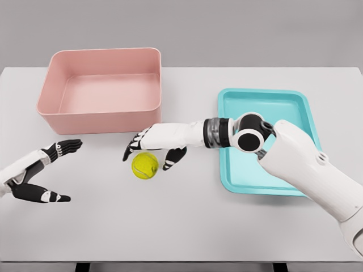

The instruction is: Put the tennis from the blue tray into the pink basket with both arms

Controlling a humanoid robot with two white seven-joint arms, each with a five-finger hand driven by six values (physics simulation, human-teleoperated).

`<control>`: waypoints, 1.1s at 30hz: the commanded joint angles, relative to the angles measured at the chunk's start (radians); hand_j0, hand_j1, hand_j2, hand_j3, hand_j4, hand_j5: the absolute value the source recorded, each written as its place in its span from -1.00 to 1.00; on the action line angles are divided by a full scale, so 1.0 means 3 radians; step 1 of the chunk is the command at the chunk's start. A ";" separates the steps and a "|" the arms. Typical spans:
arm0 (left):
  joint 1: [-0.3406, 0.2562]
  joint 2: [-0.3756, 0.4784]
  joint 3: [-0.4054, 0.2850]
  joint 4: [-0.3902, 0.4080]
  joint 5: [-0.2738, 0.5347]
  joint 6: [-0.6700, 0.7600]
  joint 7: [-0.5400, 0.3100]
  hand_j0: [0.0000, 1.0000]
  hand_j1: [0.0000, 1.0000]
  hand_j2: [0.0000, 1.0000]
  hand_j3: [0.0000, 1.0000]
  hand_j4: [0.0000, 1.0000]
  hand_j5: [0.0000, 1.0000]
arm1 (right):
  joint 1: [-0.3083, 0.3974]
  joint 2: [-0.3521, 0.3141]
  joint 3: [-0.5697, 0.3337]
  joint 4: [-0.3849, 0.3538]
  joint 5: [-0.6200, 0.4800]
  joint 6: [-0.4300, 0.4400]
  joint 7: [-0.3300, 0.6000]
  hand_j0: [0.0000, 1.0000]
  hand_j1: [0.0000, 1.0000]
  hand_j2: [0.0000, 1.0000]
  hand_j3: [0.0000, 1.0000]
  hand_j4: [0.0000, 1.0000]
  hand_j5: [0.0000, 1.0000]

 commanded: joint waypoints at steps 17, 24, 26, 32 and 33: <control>-0.0020 -0.0415 0.0030 -0.0015 -0.0149 0.0002 0.0006 1.00 1.00 1.00 1.00 1.00 1.00 | 0.0690 -0.1741 -0.1958 -0.0028 -0.1220 -0.0778 -0.0001 1.00 1.00 1.00 1.00 1.00 1.00; -0.0061 -0.0620 0.0142 -0.0035 -0.0384 0.0002 0.0011 1.00 1.00 1.00 1.00 1.00 1.00 | 0.0839 -0.1720 -0.1978 -0.0100 -0.1225 -0.0778 -0.0001 1.00 1.00 1.00 1.00 1.00 1.00; -0.0061 -0.0656 0.0148 -0.0035 -0.0395 0.0002 0.0011 1.00 1.00 1.00 1.00 1.00 1.00 | 0.0854 -0.1730 -0.1978 -0.0141 -0.1230 -0.0778 -0.0001 1.00 1.00 1.00 1.00 1.00 1.00; -0.0061 -0.0819 0.0142 -0.0066 -0.0441 0.0002 0.0011 1.00 1.00 1.00 1.00 1.00 1.00 | 0.0915 -0.1705 -0.1984 -0.0177 -0.1230 -0.0778 -0.0001 1.00 1.00 1.00 1.00 1.00 1.00; -0.0061 -0.0835 0.0142 -0.0066 -0.0441 0.0002 0.0006 1.00 1.00 1.00 1.00 1.00 1.00 | 0.0915 -0.1700 -0.1984 -0.0177 -0.1230 -0.0778 -0.0001 1.00 1.00 1.00 1.00 1.00 1.00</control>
